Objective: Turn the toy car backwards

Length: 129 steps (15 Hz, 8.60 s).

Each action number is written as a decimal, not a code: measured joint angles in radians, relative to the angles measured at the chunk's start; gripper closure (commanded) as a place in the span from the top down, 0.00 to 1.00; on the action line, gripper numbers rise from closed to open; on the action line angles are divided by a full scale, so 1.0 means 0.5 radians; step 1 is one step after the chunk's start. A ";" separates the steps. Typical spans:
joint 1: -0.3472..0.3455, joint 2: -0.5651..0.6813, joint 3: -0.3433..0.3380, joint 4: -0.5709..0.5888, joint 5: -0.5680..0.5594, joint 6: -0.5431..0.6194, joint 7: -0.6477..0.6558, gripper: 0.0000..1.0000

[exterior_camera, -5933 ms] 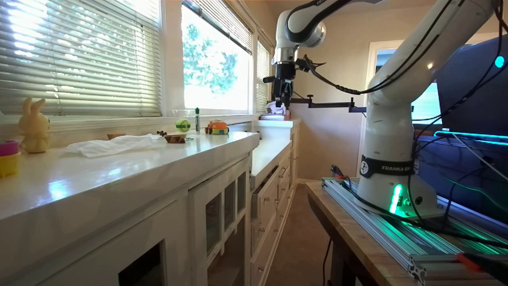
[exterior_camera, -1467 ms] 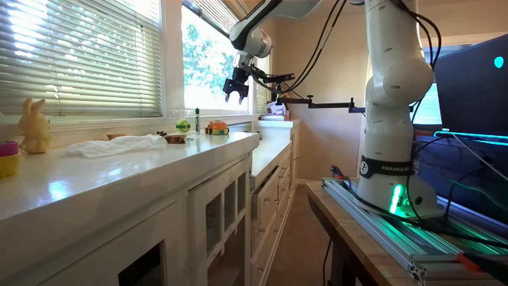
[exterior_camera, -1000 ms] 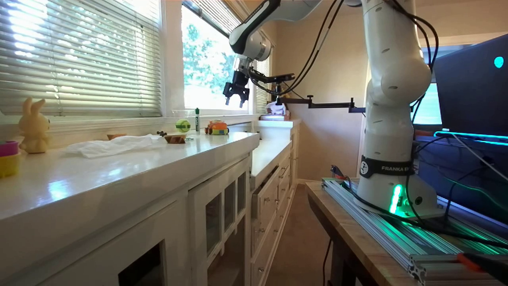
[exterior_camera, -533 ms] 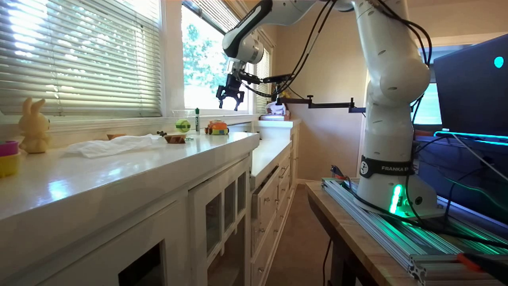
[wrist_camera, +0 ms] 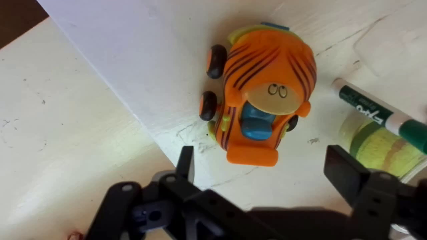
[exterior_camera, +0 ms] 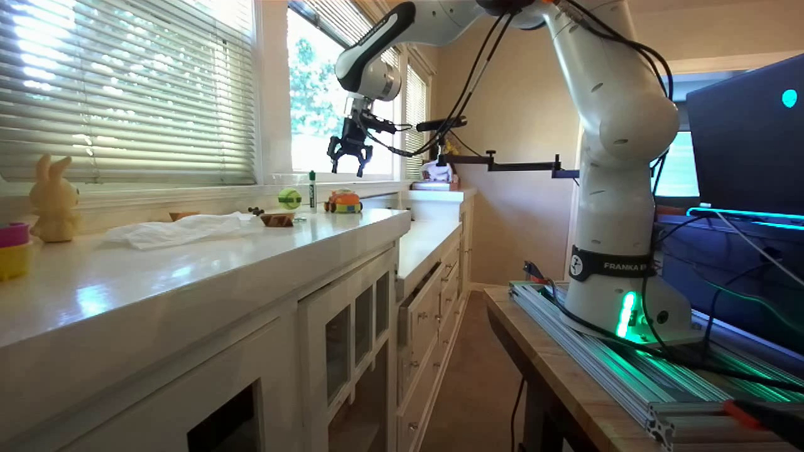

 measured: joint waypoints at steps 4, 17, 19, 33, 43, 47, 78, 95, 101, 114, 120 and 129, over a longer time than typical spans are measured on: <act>-0.013 0.093 0.047 0.086 0.002 -0.067 0.018 1.00; -0.018 0.230 0.076 0.179 -0.002 -0.202 0.027 1.00; -0.018 0.240 0.078 0.180 -0.002 -0.203 0.028 1.00; -0.019 0.258 0.075 0.187 -0.013 -0.203 0.069 1.00; -0.071 0.260 0.051 0.197 -0.018 -0.203 0.107 1.00; -0.071 0.263 0.056 0.200 -0.018 -0.202 0.117 1.00; -0.106 0.371 0.095 0.276 -0.002 -0.115 0.218 0.47; 0.185 -0.054 0.109 0.055 -0.247 -0.506 0.223 0.45; 0.274 -0.249 0.173 -0.116 -0.411 -0.443 -0.089 0.45; 0.262 -0.525 0.219 -0.414 -0.292 -0.358 -1.466 0.45; 0.234 -0.532 0.182 -0.413 -0.105 -0.364 -1.846 0.70; 0.240 -0.513 0.183 -0.412 -0.113 -0.369 -1.867 0.45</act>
